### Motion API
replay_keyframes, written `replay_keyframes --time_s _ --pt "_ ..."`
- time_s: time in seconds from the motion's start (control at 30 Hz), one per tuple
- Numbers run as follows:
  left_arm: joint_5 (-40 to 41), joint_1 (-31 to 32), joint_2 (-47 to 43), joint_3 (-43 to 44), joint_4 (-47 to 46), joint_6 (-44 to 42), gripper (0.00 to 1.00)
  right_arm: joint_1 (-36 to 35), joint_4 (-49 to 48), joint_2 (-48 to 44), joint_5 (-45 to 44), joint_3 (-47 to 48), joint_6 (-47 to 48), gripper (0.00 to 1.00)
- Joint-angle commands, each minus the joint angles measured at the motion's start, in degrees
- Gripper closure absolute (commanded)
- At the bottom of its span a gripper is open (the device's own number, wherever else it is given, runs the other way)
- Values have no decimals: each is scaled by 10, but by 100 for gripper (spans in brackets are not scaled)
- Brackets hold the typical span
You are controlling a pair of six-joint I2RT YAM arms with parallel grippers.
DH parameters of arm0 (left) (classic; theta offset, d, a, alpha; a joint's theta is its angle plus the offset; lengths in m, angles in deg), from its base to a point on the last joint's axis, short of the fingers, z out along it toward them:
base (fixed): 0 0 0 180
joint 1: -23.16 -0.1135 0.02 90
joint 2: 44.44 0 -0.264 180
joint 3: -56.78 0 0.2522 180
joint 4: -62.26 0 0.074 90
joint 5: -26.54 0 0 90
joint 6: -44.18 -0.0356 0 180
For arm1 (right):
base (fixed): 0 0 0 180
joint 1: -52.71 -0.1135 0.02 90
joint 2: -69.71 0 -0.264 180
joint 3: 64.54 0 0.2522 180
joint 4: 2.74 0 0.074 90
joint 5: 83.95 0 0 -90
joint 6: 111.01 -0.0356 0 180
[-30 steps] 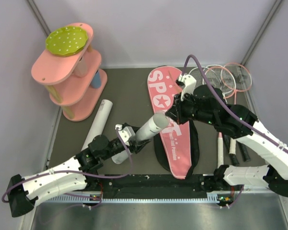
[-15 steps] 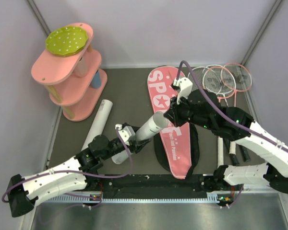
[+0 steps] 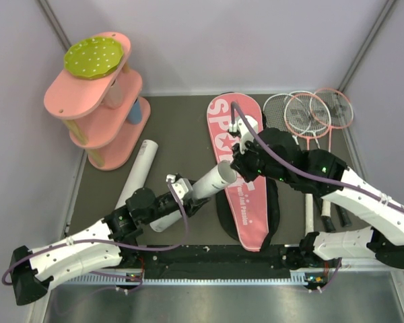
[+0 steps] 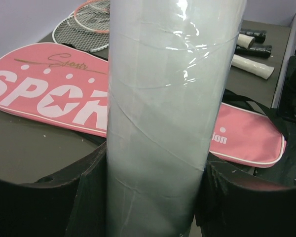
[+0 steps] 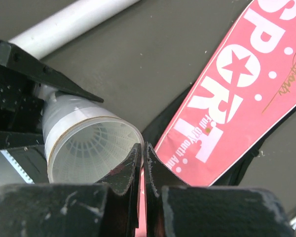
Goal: Pack up the badminton gear
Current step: Close the lid on the shuttle tube.
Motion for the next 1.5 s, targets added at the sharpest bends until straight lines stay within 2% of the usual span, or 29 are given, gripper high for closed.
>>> replay_keyframes --time_s 0.0,0.27,0.6,0.93,1.1,1.23,1.47 --pt "-22 2 -1 36 20 -21 83 -11 35 9 24 12 59 100" --pt "-3 2 56 107 106 1 85 -37 55 32 -22 19 70 100" --pt "-5 2 52 127 108 22 86 -67 57 48 -45 -7 58 100" --pt "21 2 85 182 183 43 88 -119 73 108 -88 22 42 100" --pt "28 2 86 197 186 73 89 -157 68 152 -136 24 -15 100" --pt "-2 2 68 180 133 93 89 -160 17 149 -135 0 -102 100" --pt "-26 2 57 172 117 103 90 -173 -31 184 -210 1 -121 100"
